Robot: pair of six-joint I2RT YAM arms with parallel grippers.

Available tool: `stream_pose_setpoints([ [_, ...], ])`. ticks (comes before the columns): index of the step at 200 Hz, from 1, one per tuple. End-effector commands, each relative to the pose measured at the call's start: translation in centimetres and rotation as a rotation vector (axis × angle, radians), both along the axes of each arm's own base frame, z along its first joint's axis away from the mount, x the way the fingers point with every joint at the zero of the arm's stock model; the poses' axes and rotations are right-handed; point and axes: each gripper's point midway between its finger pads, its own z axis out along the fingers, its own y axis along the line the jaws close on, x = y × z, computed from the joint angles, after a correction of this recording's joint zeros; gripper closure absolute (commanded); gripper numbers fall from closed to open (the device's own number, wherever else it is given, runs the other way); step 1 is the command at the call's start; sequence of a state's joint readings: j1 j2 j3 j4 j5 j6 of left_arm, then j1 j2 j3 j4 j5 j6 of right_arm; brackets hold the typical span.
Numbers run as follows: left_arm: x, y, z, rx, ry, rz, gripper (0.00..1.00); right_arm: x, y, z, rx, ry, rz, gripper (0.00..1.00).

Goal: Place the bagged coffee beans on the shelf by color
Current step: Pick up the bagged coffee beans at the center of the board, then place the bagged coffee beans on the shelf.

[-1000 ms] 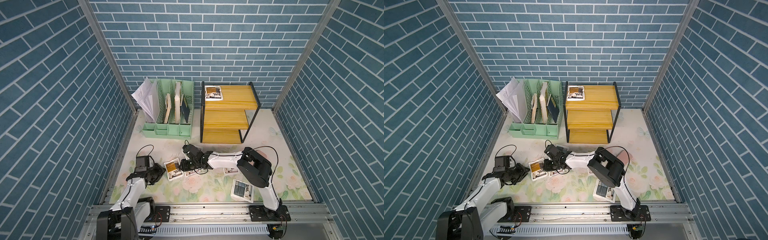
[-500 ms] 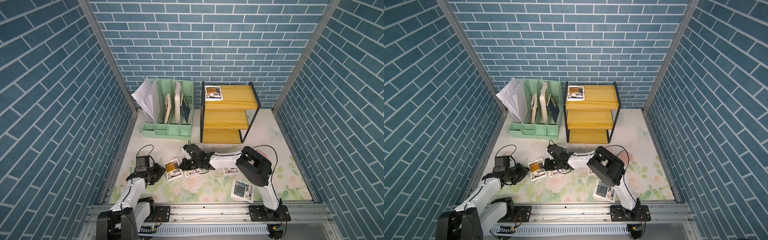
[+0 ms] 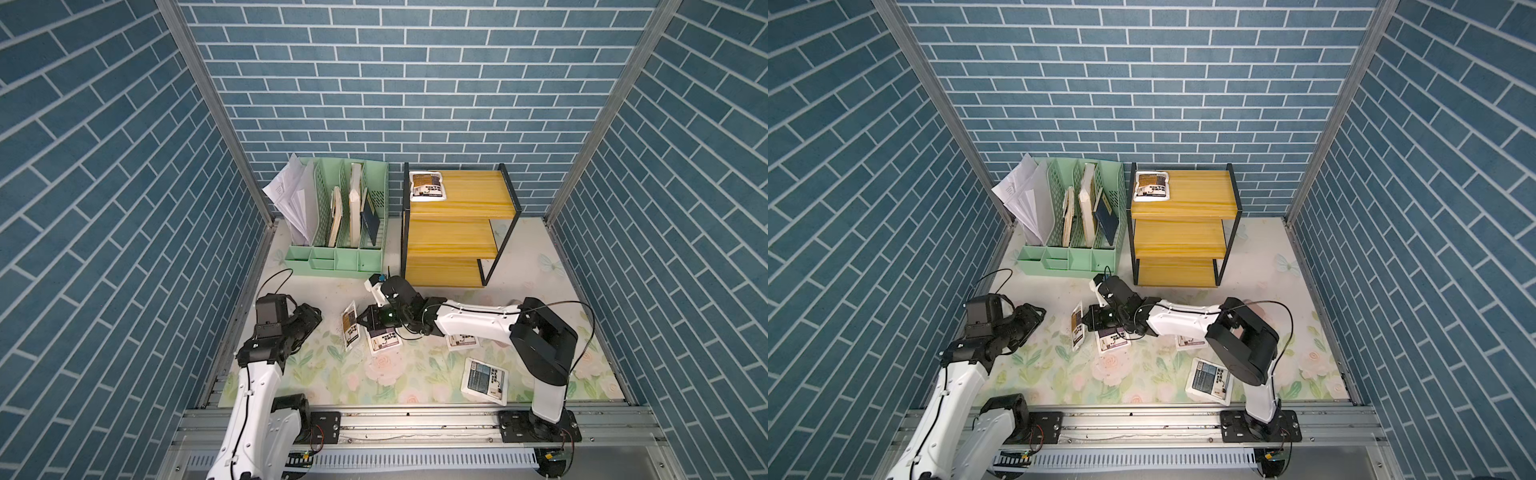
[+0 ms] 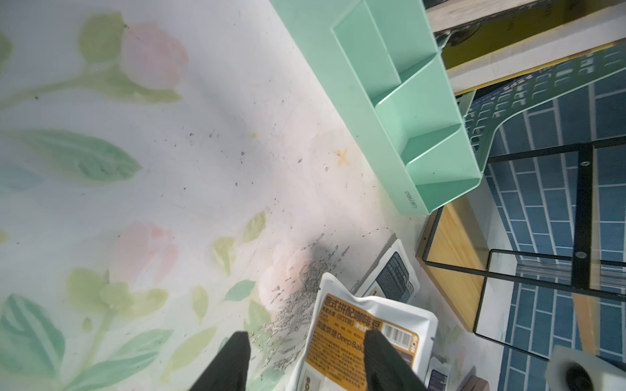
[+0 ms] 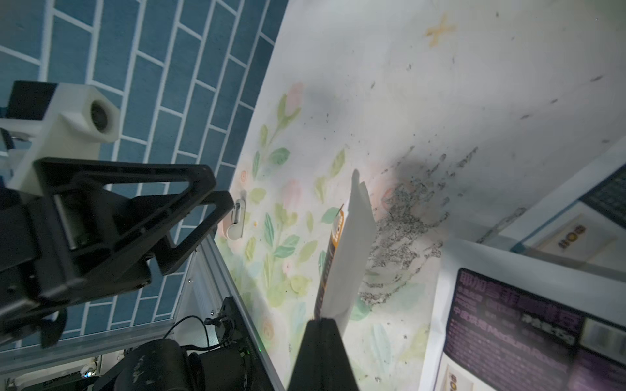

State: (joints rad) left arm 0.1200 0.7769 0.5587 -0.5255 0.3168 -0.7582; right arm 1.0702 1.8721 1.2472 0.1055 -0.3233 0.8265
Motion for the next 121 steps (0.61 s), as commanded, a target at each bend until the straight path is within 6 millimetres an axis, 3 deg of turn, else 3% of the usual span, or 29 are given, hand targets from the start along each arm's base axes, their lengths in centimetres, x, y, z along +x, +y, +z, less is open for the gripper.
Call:
stream_pose_setpoints([
  [1, -0.6, -0.1, -0.3, 0.015, 0.035, -0.021, 0.40, 0.3, -1.0, 1.9, -0.041, -0.075, 0.010, 1.00],
  [43, 0.5, 1.4, 3.6, 0.115, -0.052, 0.003, 0.40, 0.3, -3.2, 8.4, -0.083, -0.225, 0.046, 1.00],
  [70, 1.2, 1.8, 5.9, 0.156, -0.110, -0.002, 0.37, 2.0, -7.3, 13.4, -0.239, -0.394, 0.010, 1.00],
  [95, 2.7, -0.9, 9.8, 0.111, -0.313, -0.151, 0.23, 4.1, -12.2, 19.3, -0.389, -0.565, -0.053, 1.00],
  [121, 2.5, -7.2, 16.0, -0.006, -0.638, -0.498, 0.18, 6.2, -16.7, 26.6, -0.463, -0.737, -0.154, 1.00],
])
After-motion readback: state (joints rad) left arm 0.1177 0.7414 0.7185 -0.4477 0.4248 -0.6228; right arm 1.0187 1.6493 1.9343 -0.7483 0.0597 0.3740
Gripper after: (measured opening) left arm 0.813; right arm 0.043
